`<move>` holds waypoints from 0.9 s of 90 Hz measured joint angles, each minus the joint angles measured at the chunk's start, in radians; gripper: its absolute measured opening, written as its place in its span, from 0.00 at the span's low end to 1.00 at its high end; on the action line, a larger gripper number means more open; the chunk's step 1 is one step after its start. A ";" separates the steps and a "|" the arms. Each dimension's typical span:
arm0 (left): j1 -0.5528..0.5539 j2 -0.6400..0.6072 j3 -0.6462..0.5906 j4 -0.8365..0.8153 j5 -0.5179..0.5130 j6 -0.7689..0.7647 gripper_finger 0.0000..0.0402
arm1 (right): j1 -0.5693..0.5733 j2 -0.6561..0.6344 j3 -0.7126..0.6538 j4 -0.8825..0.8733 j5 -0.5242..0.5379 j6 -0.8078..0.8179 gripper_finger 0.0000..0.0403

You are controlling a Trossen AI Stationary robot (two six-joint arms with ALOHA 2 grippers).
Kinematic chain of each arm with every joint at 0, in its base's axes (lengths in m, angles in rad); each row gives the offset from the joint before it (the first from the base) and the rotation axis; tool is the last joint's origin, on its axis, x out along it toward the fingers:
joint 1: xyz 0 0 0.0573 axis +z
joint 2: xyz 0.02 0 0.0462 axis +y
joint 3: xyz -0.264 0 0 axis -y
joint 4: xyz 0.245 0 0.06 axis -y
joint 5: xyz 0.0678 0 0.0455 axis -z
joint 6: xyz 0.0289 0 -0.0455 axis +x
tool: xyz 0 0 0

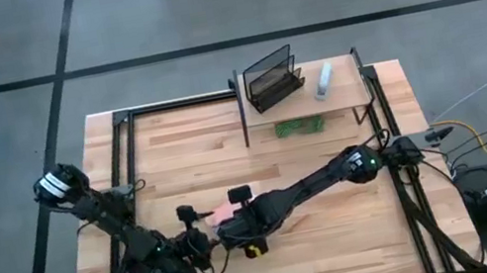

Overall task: Stock shelves
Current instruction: Put the pink notebook into the black desk organizer on the shelf

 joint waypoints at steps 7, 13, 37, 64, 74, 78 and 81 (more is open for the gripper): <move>0.009 0.006 0.007 0.000 -0.002 0.015 0.87 | 0.000 0.000 0.000 0.004 0.000 0.000 0.01; 0.016 0.010 0.014 0.006 -0.002 0.017 0.87 | 0.000 0.000 0.000 0.007 0.000 0.006 0.01; 0.048 0.011 0.036 0.008 0.005 0.025 0.80 | 0.003 0.000 0.000 0.018 -0.038 0.015 0.01; 0.071 0.011 0.038 0.015 0.083 0.043 0.43 | 0.006 0.000 0.000 0.023 -0.045 0.027 0.01; 0.072 0.011 0.046 0.013 0.084 0.043 0.26 | 0.006 0.000 0.000 0.020 -0.048 0.035 0.01; 0.072 0.011 0.051 0.010 0.085 0.043 0.19 | 0.007 -0.001 0.000 0.018 -0.049 0.034 0.01; 0.072 0.011 0.054 0.009 0.087 0.044 0.14 | 0.008 -0.001 0.000 0.016 -0.048 0.034 0.01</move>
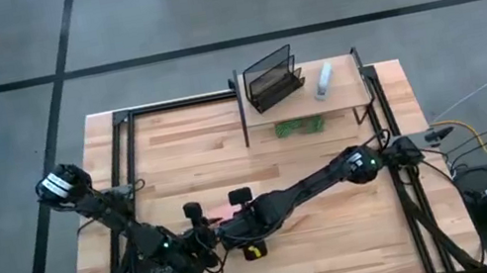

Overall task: Stock shelves
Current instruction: Put the pink notebook into the black desk organizer on the shelf

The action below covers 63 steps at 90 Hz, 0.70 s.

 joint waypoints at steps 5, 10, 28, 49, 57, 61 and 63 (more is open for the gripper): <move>0.000 0.000 0.009 -0.010 0.006 0.009 0.06 | 0.001 -0.002 0.000 -0.008 0.003 0.001 0.02; 0.001 0.000 0.017 -0.023 0.007 0.014 0.03 | 0.001 -0.005 0.000 -0.018 0.003 0.017 0.04; 0.007 -0.015 0.058 -0.127 0.003 -0.003 0.06 | 0.002 -0.028 0.000 -0.080 -0.010 0.046 0.21; 0.010 -0.105 0.101 -0.309 -0.006 -0.069 0.02 | 0.005 -0.085 0.000 -0.165 -0.027 0.122 0.43; 0.010 -0.174 0.100 -0.371 -0.006 -0.113 0.02 | 0.011 -0.105 0.000 -0.239 -0.024 0.158 0.48; 0.010 -0.213 0.095 -0.387 -0.008 -0.133 0.02 | 0.014 -0.113 0.000 -0.270 -0.015 0.178 0.49; 0.008 -0.234 0.090 -0.390 -0.010 -0.141 0.02 | 0.017 -0.116 0.000 -0.285 -0.005 0.185 0.50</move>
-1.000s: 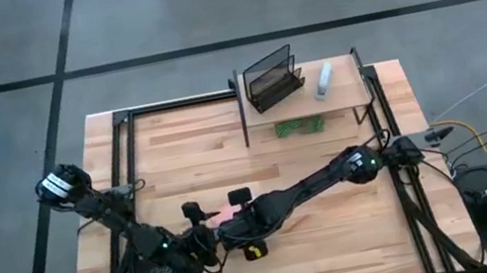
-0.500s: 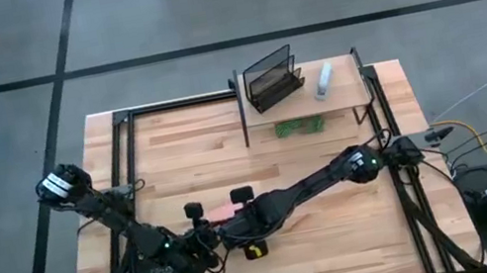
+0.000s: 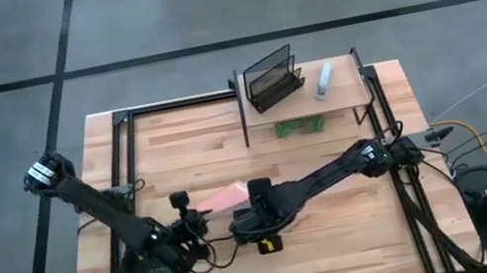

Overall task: Stock shelves
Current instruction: Put the pink notebook into the black desk organizer on the shelf

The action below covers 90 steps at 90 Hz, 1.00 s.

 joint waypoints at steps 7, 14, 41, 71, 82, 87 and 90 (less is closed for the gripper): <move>-0.002 -0.077 -0.023 0.001 -0.003 -0.022 0.02 | 0.012 -0.011 0.000 -0.055 0.040 0.020 0.51; -0.003 -0.153 -0.057 0.029 -0.004 -0.036 0.02 | 0.030 -0.015 0.000 -0.082 0.063 0.023 0.51; -0.004 -0.378 -0.263 0.323 0.005 -0.035 0.02 | 0.081 -0.019 -0.011 -0.184 0.158 0.029 0.41; 0.083 -0.438 -0.358 0.692 0.056 0.183 0.02 | 0.152 -0.132 -0.200 -0.186 0.218 0.176 0.24; 0.173 -0.430 -0.323 0.704 0.105 0.189 0.02 | 0.178 -0.175 -0.313 -0.172 0.229 0.281 0.18; 0.225 -0.424 -0.306 0.703 0.171 0.188 0.02 | 0.188 -0.189 -0.363 -0.166 0.228 0.332 0.15; 0.259 -0.418 -0.293 0.703 0.219 0.187 0.02 | 0.191 -0.190 -0.389 -0.161 0.229 0.364 0.13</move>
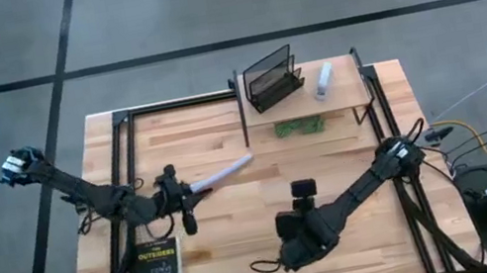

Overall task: Stock shelves
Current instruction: Put the pink notebook into the black desk organizer on the shelf

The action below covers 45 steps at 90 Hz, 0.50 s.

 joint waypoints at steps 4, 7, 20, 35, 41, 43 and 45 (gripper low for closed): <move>0.045 0.010 0.016 0.001 0.067 0.001 0.02 | 0.006 0.000 -0.034 0.009 0.001 0.040 0.11; 0.079 0.017 0.028 0.000 0.110 0.001 0.02 | 0.010 0.000 -0.056 0.011 0.000 0.068 0.09; 0.201 0.066 0.097 -0.001 0.237 0.005 0.02 | 0.034 0.004 -0.159 0.077 -0.005 0.137 0.03; 0.302 0.127 0.217 -0.027 0.314 0.084 0.02 | 0.055 0.011 -0.262 0.234 -0.007 0.123 0.01; 0.339 0.153 0.276 -0.046 0.338 0.106 0.02 | 0.056 0.012 -0.291 0.296 -0.007 0.122 0.00; 0.352 0.161 0.297 -0.057 0.347 0.111 0.02 | 0.056 0.012 -0.299 0.316 -0.007 0.121 0.00; 0.366 0.169 0.319 -0.075 0.361 0.117 0.02 | 0.056 0.012 -0.306 0.335 -0.007 0.121 0.00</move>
